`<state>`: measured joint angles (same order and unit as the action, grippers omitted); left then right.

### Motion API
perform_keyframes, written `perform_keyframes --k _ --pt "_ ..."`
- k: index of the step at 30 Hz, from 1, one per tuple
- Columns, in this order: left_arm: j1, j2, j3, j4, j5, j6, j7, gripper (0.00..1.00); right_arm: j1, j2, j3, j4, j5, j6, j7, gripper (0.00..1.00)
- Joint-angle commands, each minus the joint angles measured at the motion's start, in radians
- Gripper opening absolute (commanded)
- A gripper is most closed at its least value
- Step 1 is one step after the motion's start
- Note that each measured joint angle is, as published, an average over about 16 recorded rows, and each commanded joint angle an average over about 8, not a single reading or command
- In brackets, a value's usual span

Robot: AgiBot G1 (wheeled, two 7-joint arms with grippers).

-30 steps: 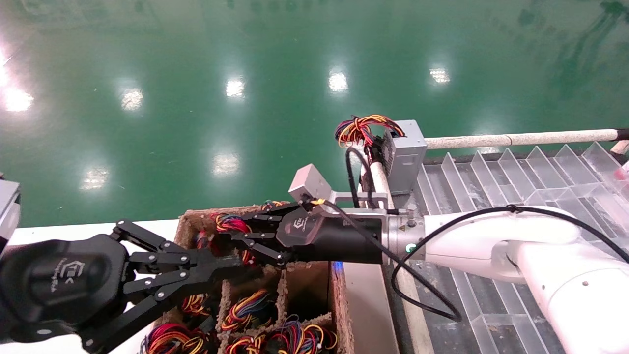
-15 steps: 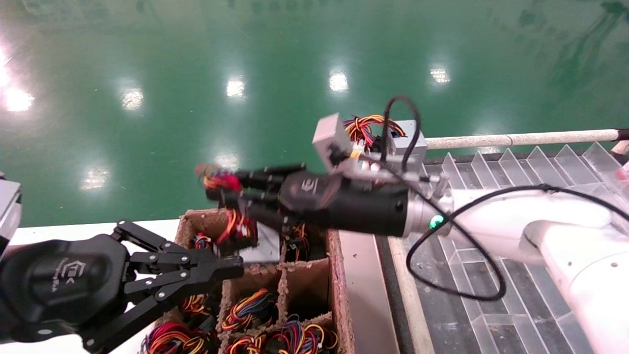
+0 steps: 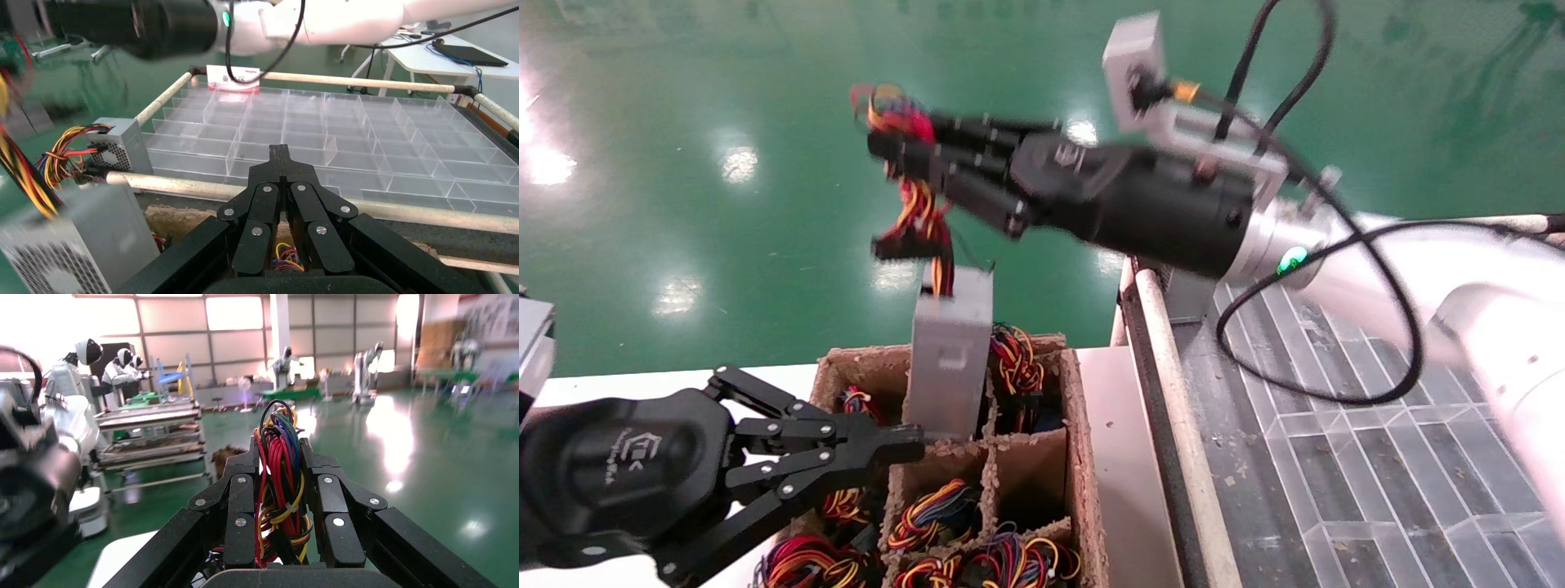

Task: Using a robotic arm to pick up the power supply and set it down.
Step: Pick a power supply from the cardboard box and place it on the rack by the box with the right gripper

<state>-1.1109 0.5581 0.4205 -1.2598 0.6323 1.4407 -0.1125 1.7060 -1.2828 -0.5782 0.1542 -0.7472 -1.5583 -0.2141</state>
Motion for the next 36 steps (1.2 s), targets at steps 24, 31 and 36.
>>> perform_keyframes --k 24,31,36 --pt "0.000 0.000 0.000 0.000 0.000 0.000 0.000 0.00 0.192 0.309 -0.035 -0.009 -0.065 -0.020 -0.034 0.00" --pt "0.000 0.000 0.000 0.000 0.000 0.000 0.000 0.00 0.111 0.433 -0.046 0.049 -0.058 -0.021 0.021 0.00" --pt "0.000 0.000 0.000 0.000 0.000 0.000 0.000 0.00 0.049 0.479 -0.041 0.080 -0.036 -0.006 0.043 0.00"
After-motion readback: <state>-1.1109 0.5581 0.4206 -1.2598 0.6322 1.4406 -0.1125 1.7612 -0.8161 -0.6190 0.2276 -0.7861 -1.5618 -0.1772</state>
